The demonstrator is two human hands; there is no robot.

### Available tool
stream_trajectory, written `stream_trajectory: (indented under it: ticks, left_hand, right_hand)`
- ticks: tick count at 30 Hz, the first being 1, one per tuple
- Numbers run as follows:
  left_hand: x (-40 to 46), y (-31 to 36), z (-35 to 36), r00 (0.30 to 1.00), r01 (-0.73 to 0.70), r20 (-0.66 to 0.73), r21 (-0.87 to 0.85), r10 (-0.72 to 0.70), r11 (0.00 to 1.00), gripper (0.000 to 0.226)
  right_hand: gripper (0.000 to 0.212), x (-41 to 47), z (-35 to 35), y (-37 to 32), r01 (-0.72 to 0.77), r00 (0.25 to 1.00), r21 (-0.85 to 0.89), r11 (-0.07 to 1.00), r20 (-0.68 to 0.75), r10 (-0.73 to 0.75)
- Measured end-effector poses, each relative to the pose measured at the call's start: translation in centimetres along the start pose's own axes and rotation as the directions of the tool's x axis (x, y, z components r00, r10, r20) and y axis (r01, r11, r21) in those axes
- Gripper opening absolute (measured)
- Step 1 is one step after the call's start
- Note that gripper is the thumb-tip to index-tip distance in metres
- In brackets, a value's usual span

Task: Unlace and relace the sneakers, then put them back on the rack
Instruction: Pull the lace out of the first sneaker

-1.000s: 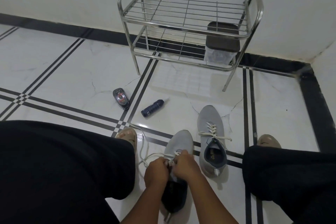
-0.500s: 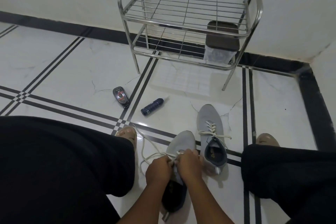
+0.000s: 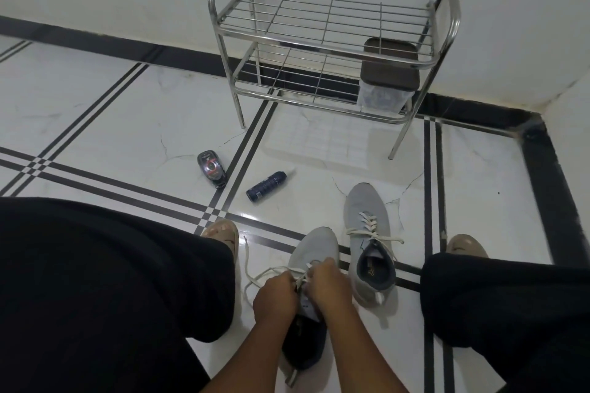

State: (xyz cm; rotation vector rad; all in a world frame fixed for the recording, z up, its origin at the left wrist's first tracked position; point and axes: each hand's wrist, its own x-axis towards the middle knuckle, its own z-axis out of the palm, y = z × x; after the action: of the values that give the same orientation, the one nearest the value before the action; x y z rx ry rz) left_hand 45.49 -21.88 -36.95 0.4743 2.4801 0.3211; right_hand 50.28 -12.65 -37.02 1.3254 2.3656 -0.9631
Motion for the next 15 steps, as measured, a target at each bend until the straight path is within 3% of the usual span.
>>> stream_trajectory:
  ticks: [2, 3, 6, 8, 9, 11, 12, 13, 15]
  left_hand:
    - [0.0, -0.2, 0.0, 1.000, 0.012, 0.020, -0.001, -0.012, 1.000, 0.024]
    - [0.1, -0.2, 0.0, 0.999, 0.025, 0.028, 0.000, -0.025, 1.000, 0.024]
    - [0.3, -0.4, 0.1, 0.997, 0.050, 0.057, 0.000, -0.050, 0.999, 0.025]
    - [0.2, -0.4, 0.0, 0.993, 0.068, 0.096, -0.001, -0.067, 0.998, 0.027]
    - [0.1, -0.4, 0.1, 0.991, 0.079, 0.106, -0.012, -0.077, 0.997, 0.030]
    - [0.1, -0.2, 0.2, 0.994, 0.076, 0.084, -0.080, -0.069, 0.994, 0.032]
    - [0.2, 0.0, 0.2, 0.998, 0.050, 0.040, -0.116, -0.046, 0.992, 0.030]
    - [0.4, 0.3, 0.2, 1.000, -0.001, -0.013, -0.123, -0.001, 0.992, 0.027]
    - [1.3, 0.5, 0.5, 0.986, -0.158, -0.069, -0.047, 0.155, 0.986, 0.029]
  right_hand:
    - [0.023, 0.1, 0.8, 0.7, -0.041, 0.999, 0.026, 0.999, 0.009, 0.040]
    - [0.025, 0.3, 0.3, 0.5, -0.127, 0.991, 0.127, 0.984, 0.068, 0.119]
    - [0.025, 2.7, -2.6, 0.8, -0.360, 0.932, 0.422, 0.832, 0.119, 0.343]
    - [0.013, 3.4, -4.4, 1.4, -0.329, 0.917, 0.624, 0.709, 0.031, 0.398]
    - [0.014, 3.9, -4.9, 1.7, -0.296, 0.923, 0.592, 0.749, -0.025, 0.385]
    - [0.025, 4.3, -6.1, 1.3, -0.230, 0.967, 0.268, 0.935, -0.045, 0.251]
    - [0.032, 4.6, -6.2, 1.2, -0.183, 0.977, 0.119, 0.976, -0.089, 0.194]
    - [0.035, 4.1, -6.3, 0.8, -0.164, 0.977, -0.026, 0.986, -0.140, 0.159]
    - [0.036, 3.0, -6.5, 0.0, -0.183, 0.969, -0.124, 0.975, -0.190, 0.158]
